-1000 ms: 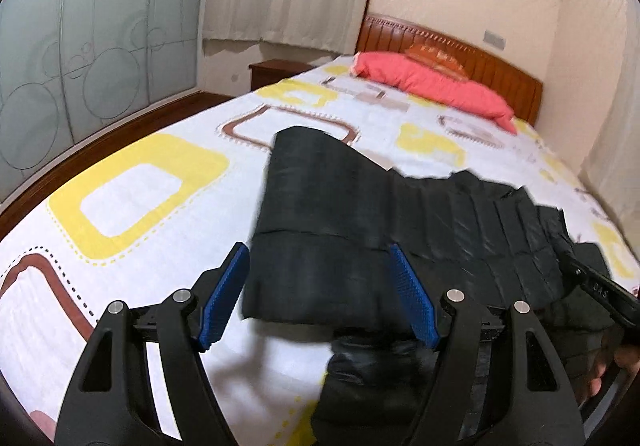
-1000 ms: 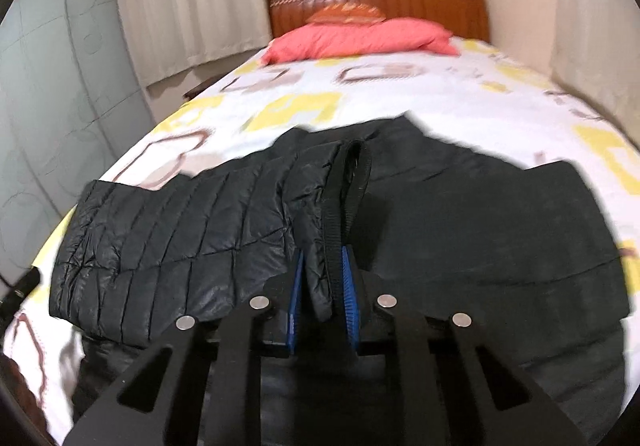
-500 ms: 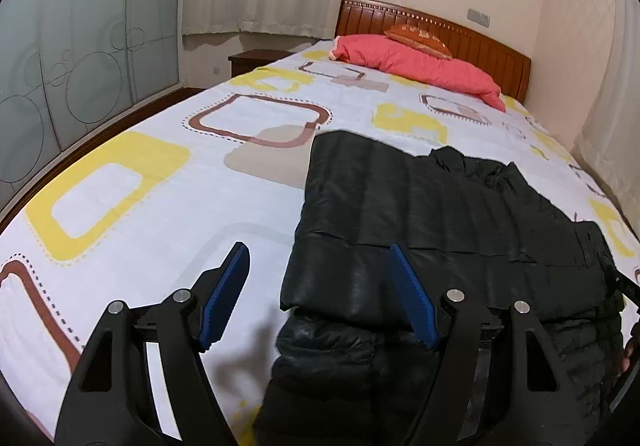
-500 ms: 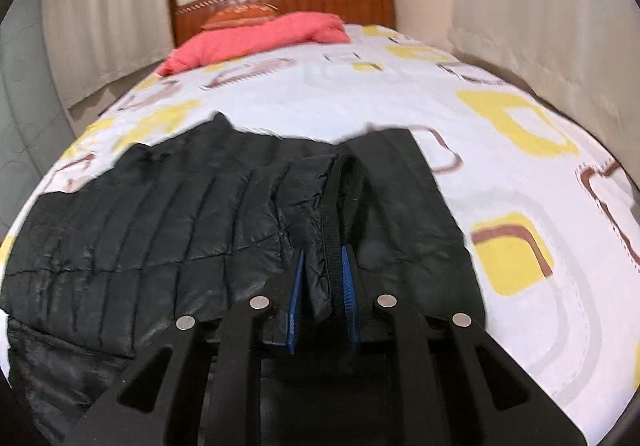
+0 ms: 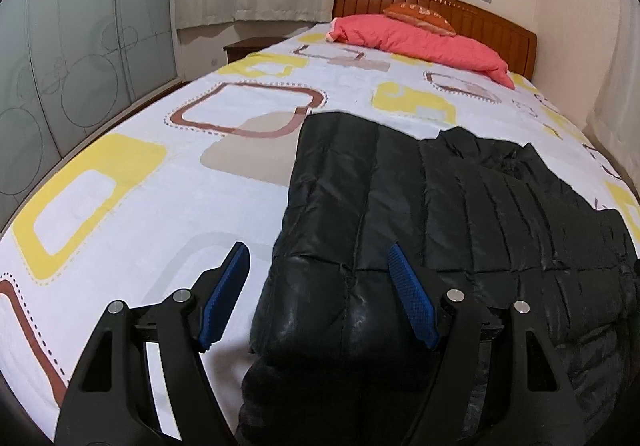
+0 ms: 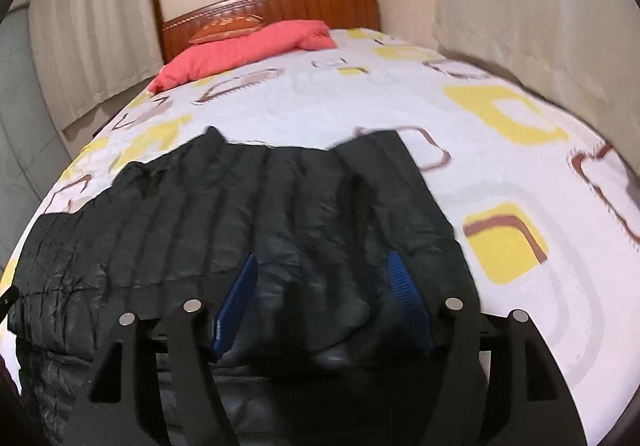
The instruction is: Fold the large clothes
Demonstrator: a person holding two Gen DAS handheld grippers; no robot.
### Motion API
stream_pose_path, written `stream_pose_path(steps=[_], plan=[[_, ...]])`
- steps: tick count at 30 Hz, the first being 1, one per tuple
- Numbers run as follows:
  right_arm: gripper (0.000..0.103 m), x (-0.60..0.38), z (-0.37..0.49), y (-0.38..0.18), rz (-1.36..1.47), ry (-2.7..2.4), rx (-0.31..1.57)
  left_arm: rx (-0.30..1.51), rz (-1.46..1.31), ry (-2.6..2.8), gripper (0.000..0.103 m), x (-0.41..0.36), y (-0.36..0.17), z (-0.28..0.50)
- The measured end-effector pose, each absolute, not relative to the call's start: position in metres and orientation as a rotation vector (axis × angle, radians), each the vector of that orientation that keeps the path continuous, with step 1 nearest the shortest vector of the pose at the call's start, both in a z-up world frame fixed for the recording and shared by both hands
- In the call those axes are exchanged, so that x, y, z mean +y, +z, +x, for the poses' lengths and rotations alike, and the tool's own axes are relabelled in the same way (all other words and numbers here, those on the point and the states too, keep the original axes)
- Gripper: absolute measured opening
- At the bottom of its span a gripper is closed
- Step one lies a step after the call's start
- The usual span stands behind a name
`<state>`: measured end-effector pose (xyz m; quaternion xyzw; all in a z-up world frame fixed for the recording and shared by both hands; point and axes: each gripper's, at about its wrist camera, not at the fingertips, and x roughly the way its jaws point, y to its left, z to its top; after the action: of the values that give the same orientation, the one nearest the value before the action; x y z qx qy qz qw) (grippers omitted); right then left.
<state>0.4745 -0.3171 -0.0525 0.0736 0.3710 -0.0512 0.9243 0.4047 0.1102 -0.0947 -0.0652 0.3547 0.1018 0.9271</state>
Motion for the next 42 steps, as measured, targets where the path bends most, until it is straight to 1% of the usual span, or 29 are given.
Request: stream_pose_path(steps=[3,5,6,7,9,12,14,17,19,20,21,22,23,26,29,31,33,36,37,39,42], plan=[[0.067,-0.297,0.482,-0.062,0.110,-0.054,0.783,0.753,-0.133,0.214,0.072,0.109,-0.103,0.412],[0.067,-0.287,0.490,-0.081,0.074,-0.044,0.834,0.777,-0.127,0.219,0.072,0.109,-0.110,0.418],[0.067,-0.285,0.496,-0.095,0.069,-0.043,0.883,0.811,-0.119,0.217,0.072,0.109,-0.117,0.423],[0.067,-0.287,0.498,-0.106,0.092,-0.032,0.888,0.849,-0.127,0.204,0.072,0.110,-0.127,0.428],[0.067,-0.289,0.499,-0.102,0.113,-0.033,0.899,0.868,-0.156,0.193,0.072,0.115,-0.131,0.430],[0.066,-0.289,0.496,-0.088,0.133,-0.044,0.900,0.864,-0.134,0.200,0.070,0.113,-0.119,0.422],[0.066,-0.285,0.493,-0.073,0.127,-0.042,0.855,0.852,-0.152,0.193,0.070,0.112,-0.104,0.413],[0.066,-0.271,0.499,-0.057,0.098,-0.041,0.787,0.777,-0.201,0.189,0.070,0.112,-0.086,0.409],[0.066,-0.266,0.514,-0.061,0.122,-0.013,0.785,0.744,-0.196,0.191,0.071,0.107,-0.084,0.420],[0.066,-0.264,0.521,-0.067,0.128,-0.010,0.800,0.773,-0.167,0.190,0.071,0.104,-0.094,0.433],[0.066,-0.261,0.534,-0.084,0.127,-0.011,0.866,0.812,-0.140,0.182,0.071,0.101,-0.104,0.443],[0.069,-0.260,0.543,-0.097,0.128,-0.007,0.925,0.869,-0.086,0.188,0.071,0.097,-0.118,0.454],[0.069,-0.262,0.546,-0.102,0.139,-0.002,0.931,0.879,-0.065,0.187,0.070,0.094,-0.122,0.456],[0.068,-0.259,0.543,-0.086,0.127,-0.015,0.928,0.859,-0.061,0.166,0.069,0.092,-0.104,0.450],[0.068,-0.249,0.542,-0.067,0.108,0.002,0.854,0.749,-0.124,0.168,0.069,0.094,-0.075,0.448],[0.068,-0.242,0.545,-0.063,0.114,0.023,0.821,0.704,-0.130,0.178,0.071,0.093,-0.069,0.455],[0.068,-0.233,0.554,-0.073,0.096,0.029,0.835,0.708,-0.138,0.194,0.075,0.091,-0.075,0.470],[0.070,-0.226,0.570,-0.098,0.055,0.018,0.894,0.850,-0.122,0.222,0.075,0.092,-0.109,0.499],[0.070,-0.226,0.571,-0.100,0.052,0.017,0.890,0.885,-0.092,0.221,0.078,0.089,-0.120,0.505],[0.070,-0.226,0.573,-0.101,0.054,0.017,0.895,0.872,-0.070,0.232,0.079,0.085,-0.127,0.509],[0.070,-0.232,0.566,-0.096,0.091,0.028,0.874,0.867,-0.108,0.228,0.079,0.089,-0.121,0.506]])
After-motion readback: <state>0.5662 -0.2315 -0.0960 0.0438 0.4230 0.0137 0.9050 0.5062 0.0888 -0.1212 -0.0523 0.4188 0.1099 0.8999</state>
